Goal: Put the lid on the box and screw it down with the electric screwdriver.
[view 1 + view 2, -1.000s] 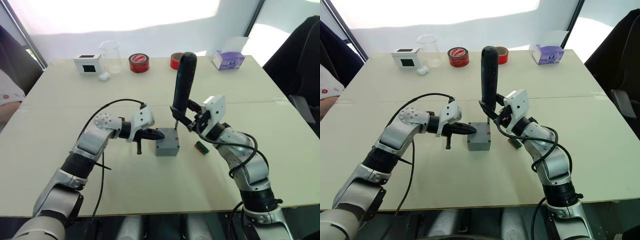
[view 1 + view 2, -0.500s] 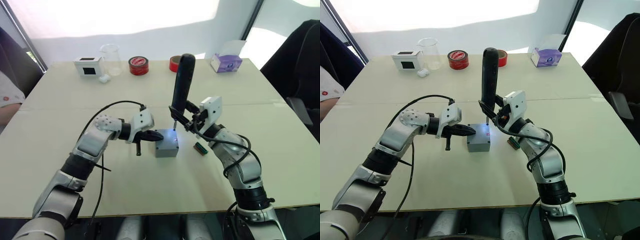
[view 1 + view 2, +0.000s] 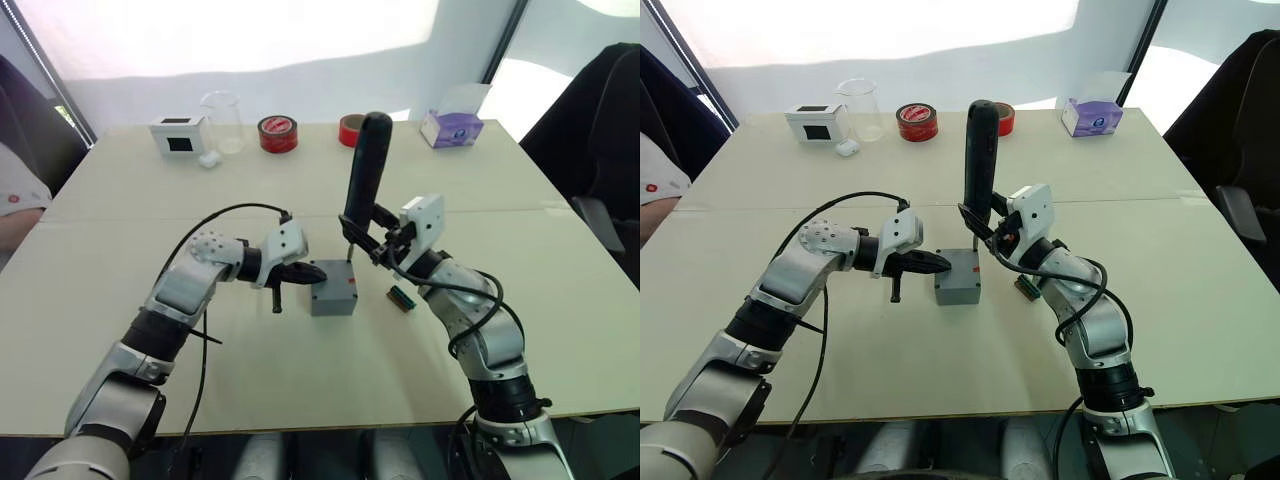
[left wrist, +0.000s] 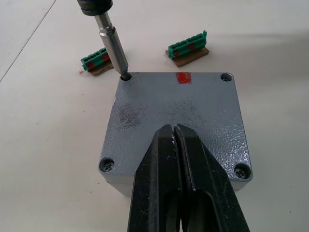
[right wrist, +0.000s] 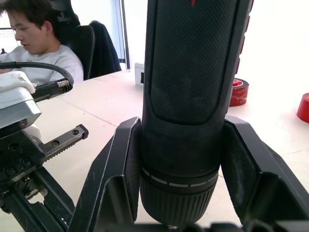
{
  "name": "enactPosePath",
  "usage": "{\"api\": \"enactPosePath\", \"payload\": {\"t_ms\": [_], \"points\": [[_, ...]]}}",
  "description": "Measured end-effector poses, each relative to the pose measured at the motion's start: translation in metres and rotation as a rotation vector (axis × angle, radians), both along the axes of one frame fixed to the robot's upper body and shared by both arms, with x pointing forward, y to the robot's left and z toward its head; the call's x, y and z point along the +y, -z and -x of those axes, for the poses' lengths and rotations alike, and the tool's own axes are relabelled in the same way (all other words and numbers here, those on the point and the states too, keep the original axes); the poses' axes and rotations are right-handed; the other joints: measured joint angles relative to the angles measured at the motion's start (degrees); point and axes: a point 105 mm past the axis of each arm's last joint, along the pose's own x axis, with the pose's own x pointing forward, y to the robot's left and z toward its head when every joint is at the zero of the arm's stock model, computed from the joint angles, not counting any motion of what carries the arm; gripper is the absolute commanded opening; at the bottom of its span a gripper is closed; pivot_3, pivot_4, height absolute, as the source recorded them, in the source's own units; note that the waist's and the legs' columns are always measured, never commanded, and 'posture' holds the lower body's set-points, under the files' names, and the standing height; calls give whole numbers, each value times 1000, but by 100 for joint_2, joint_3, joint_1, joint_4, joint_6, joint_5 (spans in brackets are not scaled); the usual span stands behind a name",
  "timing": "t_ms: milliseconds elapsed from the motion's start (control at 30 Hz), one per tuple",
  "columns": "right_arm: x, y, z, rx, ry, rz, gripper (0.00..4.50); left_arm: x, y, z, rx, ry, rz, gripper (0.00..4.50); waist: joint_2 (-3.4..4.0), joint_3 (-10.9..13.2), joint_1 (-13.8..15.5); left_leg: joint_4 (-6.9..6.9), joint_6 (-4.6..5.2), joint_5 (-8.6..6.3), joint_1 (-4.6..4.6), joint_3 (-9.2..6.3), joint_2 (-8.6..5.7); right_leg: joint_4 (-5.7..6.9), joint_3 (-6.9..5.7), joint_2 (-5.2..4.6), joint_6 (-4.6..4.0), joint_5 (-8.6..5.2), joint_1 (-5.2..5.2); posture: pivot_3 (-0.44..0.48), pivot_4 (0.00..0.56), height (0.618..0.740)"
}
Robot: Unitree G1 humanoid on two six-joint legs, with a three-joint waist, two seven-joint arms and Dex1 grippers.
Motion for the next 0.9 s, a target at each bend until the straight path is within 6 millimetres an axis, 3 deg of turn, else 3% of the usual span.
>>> {"api": "enactPosePath", "payload": {"t_ms": [200, 433, 500, 600, 700, 800, 900], "points": [[-3, -3, 1, -10, -1, 15, 1736, -1, 0, 0, -9, 7, 0, 0, 1, 1, 12, 0, 2, -2, 1, 0, 1, -3, -2, -1, 0, 0, -1, 0, 150, 740], [-16, -37, 4, 28, -75, 137, 1736, -2, -2, 0, -3, 4, 23, 0, 27, 33, 127, 0, 2, -2, -32, 2, 0, 0, -2, -7, 0, 1, -26, 0, 150, 740], [-19, -62, 1, 35, -63, 83, 1736, -1, -3, -3, 7, -15, 49, 0, 36, 48, 125, 0, 2, -2, -40, 3, 1, 3, -1, -7, 0, 1, -35, 0, 150, 740], [-27, -120, 3, -28, -43, -60, 1736, -1, -4, -6, 45, -42, 109, 0, 34, 71, 121, 0, 2, -1, -56, 3, 4, 7, -1, -6, 0, 2, -54, 0, 150, 740], [-37, -156, 11, -38, -41, -160, 1736, 1, -6, -5, 91, -55, 151, 0, 34, 71, 118, -1, 1, -1, -79, 3, 6, 6, -2, -5, -1, 1, -74, 0, 150, 740], [-65, -150, 1, 157, 23, -149, 1736, 7, -10, 3, 142, -52, 199, 0, 30, 75, 126, 7, 1, 0, -111, 5, 5, 7, -3, -10, -4, 4, -96, 0, 150, 740], [-122, -112, -10, 449, 239, -26, 1736, 19, -22, 23, 145, -1, 192, 0, 31, 84, 137, 7, 3, -1, -133, 5, -3, -2, -6, -25, -14, 1, -111, 0, 150, 740]]}}
